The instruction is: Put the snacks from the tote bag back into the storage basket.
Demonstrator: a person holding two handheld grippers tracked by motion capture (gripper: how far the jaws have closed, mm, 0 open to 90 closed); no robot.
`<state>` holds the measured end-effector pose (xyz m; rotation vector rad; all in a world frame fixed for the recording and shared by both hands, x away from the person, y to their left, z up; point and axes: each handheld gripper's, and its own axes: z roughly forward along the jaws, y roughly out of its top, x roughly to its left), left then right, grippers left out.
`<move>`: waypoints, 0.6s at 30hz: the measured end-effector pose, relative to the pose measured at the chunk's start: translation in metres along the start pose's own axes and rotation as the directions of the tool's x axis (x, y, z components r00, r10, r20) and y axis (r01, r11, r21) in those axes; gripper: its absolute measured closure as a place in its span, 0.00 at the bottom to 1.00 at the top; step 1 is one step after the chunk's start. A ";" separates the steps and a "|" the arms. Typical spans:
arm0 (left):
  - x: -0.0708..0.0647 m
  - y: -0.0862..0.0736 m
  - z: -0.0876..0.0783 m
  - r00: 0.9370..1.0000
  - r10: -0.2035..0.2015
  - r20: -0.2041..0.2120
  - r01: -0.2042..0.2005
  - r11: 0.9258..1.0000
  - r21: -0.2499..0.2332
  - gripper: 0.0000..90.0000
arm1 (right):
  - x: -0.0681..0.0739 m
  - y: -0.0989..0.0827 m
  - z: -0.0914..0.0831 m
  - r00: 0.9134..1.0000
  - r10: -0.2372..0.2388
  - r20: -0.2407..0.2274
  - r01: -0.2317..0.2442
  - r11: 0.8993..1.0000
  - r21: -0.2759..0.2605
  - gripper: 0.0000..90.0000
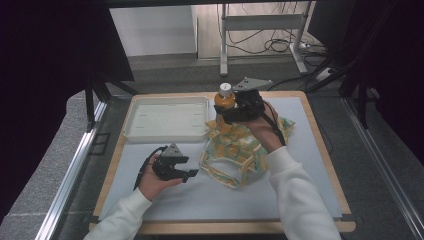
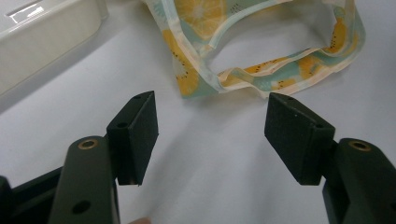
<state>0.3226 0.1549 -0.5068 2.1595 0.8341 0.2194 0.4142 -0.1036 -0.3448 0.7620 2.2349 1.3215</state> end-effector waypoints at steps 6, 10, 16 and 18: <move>0.000 0.000 0.000 1.000 -0.006 0.006 0.006 1.000 -0.004 0.39 | 0.003 0.002 0.013 1.000 -0.004 0.003 0.004 1.000 0.011 0.33; 0.000 0.000 0.000 1.000 -0.006 0.010 0.006 1.000 -0.002 0.39 | 0.005 0.004 0.023 1.000 0.004 -0.009 -0.004 1.000 0.012 0.33; 0.002 0.000 -0.001 1.000 -0.007 0.012 0.007 1.000 -0.001 0.39 | 0.012 0.010 0.041 1.000 0.000 -0.024 0.001 1.000 0.019 0.33; 0.002 0.000 -0.001 1.000 -0.014 0.013 0.014 1.000 -0.002 0.39 | 0.014 0.011 0.047 1.000 -0.001 -0.029 0.002 1.000 0.021 0.33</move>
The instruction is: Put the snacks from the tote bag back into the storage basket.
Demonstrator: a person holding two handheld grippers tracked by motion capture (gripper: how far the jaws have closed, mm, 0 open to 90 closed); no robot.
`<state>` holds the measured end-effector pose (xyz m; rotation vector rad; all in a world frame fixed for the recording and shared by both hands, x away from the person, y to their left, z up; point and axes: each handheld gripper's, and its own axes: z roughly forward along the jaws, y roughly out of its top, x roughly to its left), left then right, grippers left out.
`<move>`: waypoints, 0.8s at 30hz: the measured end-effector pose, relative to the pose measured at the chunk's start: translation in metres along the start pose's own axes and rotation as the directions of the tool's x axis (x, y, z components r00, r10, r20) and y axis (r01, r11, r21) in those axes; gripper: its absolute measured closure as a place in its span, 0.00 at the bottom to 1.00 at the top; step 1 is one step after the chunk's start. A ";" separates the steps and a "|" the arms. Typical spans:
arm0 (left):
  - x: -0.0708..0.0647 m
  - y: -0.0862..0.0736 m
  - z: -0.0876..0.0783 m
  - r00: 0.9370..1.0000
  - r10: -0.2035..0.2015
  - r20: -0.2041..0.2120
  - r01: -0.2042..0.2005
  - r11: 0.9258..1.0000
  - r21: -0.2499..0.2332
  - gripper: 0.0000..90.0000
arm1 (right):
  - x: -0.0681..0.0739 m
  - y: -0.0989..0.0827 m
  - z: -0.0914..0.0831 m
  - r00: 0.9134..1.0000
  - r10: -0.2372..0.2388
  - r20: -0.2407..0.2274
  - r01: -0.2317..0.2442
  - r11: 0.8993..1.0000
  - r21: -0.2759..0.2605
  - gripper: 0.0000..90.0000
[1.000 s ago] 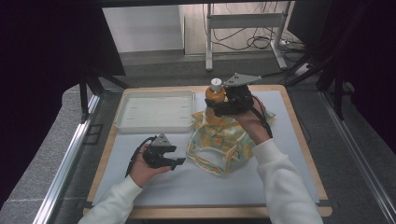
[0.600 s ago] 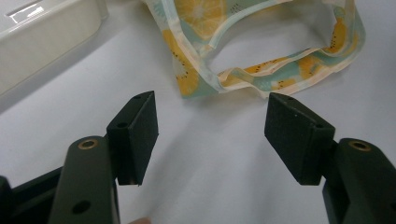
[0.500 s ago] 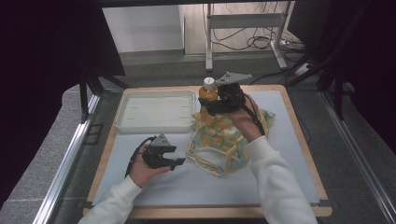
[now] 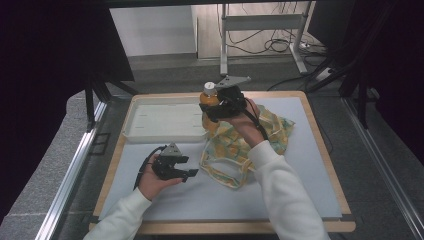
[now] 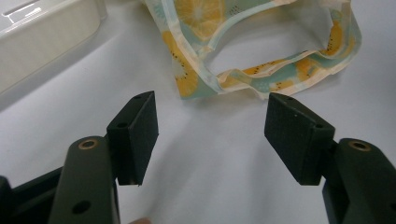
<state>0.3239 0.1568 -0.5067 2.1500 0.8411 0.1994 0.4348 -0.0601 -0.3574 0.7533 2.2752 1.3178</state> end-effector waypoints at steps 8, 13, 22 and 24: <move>0.000 0.000 0.002 1.000 0.016 0.005 -0.016 1.000 0.006 0.39 | 0.004 0.002 0.018 1.000 0.014 -0.002 -0.014 1.000 0.007 0.33; 0.000 0.000 0.001 1.000 0.013 0.010 -0.013 1.000 0.005 0.39 | 0.005 0.003 0.025 1.000 0.020 -0.001 -0.020 1.000 0.013 0.33; 0.000 0.000 0.002 1.000 0.011 0.015 -0.011 1.000 0.008 0.39 | 0.008 0.003 0.043 1.000 0.016 0.005 -0.016 0.999 0.045 0.33; 0.000 0.000 0.001 1.000 0.004 0.016 -0.004 1.000 0.007 0.39 | 0.007 0.004 0.047 1.000 0.023 0.005 -0.023 0.998 0.050 0.33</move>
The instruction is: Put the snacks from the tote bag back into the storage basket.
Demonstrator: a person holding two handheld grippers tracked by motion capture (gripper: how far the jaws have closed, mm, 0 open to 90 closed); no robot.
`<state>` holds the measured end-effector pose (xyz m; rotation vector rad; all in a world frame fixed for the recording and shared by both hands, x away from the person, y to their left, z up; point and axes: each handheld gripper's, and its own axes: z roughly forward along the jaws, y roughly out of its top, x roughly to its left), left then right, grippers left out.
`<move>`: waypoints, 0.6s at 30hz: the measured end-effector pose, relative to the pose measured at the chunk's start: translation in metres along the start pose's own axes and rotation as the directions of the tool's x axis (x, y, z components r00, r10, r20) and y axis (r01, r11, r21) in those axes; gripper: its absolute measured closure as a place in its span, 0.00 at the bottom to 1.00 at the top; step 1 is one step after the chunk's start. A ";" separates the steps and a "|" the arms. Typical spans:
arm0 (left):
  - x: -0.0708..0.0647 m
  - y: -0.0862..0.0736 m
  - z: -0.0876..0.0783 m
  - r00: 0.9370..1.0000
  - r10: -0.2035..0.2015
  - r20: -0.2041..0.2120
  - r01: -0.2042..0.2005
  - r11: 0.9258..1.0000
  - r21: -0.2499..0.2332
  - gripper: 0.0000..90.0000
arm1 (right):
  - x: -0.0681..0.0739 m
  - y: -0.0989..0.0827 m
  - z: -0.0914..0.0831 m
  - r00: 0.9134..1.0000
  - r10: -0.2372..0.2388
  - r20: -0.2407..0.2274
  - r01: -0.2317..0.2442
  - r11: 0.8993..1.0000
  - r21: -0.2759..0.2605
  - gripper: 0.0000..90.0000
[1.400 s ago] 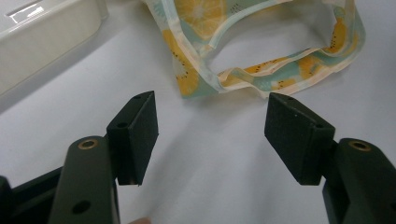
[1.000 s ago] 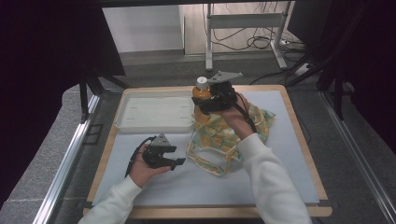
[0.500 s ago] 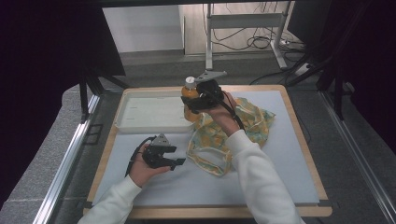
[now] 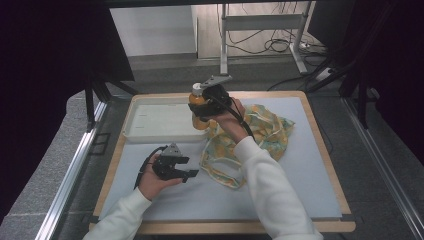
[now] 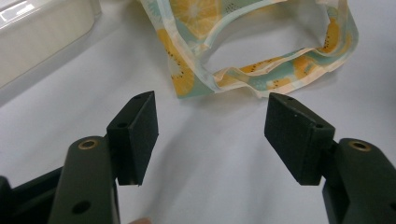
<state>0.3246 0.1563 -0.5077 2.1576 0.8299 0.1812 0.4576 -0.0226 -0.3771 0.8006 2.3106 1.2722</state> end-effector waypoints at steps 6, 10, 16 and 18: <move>0.000 0.000 0.000 1.000 0.001 0.004 -0.001 1.000 0.003 0.39 | 0.000 0.000 0.015 1.000 0.007 -0.002 -0.007 1.000 0.025 0.33; 0.001 0.000 0.000 1.000 0.011 0.009 -0.011 1.000 0.007 0.39 | 0.000 -0.002 0.025 1.000 0.011 -0.001 -0.011 0.999 0.045 0.33; 0.002 0.000 -0.001 1.000 0.007 0.013 -0.007 1.000 -0.002 0.39 | 0.000 -0.004 0.040 1.000 0.021 -0.002 -0.021 0.997 0.069 0.33; 0.002 0.000 0.000 1.000 0.003 0.014 -0.003 1.000 0.000 0.39 | 0.000 -0.004 0.045 1.000 0.022 -0.004 -0.022 0.997 0.075 0.33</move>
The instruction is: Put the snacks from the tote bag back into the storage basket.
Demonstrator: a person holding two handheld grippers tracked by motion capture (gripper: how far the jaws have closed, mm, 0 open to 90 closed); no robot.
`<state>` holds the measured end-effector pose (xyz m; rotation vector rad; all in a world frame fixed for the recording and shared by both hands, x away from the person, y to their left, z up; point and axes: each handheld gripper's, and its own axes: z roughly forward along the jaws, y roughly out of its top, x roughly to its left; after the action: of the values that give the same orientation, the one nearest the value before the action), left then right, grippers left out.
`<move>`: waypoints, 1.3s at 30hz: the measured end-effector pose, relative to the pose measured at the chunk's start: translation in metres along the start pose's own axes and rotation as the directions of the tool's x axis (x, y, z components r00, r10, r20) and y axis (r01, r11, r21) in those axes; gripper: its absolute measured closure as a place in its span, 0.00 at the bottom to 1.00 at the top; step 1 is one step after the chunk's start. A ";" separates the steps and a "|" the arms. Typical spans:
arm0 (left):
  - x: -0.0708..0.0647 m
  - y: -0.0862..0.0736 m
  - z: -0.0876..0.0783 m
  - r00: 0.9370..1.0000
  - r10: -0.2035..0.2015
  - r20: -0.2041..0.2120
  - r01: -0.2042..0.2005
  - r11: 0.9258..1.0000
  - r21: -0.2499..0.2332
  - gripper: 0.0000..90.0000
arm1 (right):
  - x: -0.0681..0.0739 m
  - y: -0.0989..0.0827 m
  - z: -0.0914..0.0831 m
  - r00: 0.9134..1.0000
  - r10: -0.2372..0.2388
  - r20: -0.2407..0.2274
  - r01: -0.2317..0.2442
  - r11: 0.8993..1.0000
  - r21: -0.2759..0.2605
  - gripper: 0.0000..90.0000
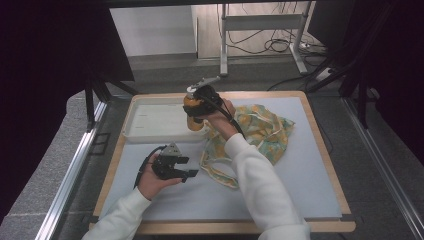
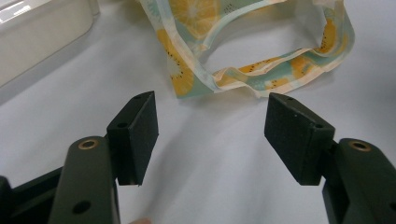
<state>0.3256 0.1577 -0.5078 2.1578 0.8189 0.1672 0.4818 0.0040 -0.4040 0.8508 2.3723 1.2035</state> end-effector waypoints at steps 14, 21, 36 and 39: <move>0.002 0.000 0.000 1.000 -0.008 0.006 0.008 1.000 0.002 0.39 | -0.005 -0.011 0.035 0.999 0.026 0.020 -0.028 0.997 0.070 0.33; 0.001 -0.001 0.000 1.000 -0.012 0.010 0.012 1.000 -0.001 0.39 | -0.005 -0.017 0.041 0.999 0.020 0.035 -0.023 0.994 0.107 0.33; 0.001 -0.001 -0.001 1.000 -0.006 0.008 0.006 1.000 0.008 0.39 | -0.003 -0.021 0.034 0.999 0.024 0.026 -0.027 0.993 0.112 0.18; 0.002 -0.002 -0.002 1.000 -0.009 0.005 0.009 1.000 0.007 0.39 | -0.002 -0.021 0.027 1.000 0.026 0.015 -0.027 0.996 0.089 0.17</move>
<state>0.3253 0.1605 -0.5080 2.1601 0.8271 0.1552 0.4904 0.0097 -0.4362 0.9188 2.4269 1.1053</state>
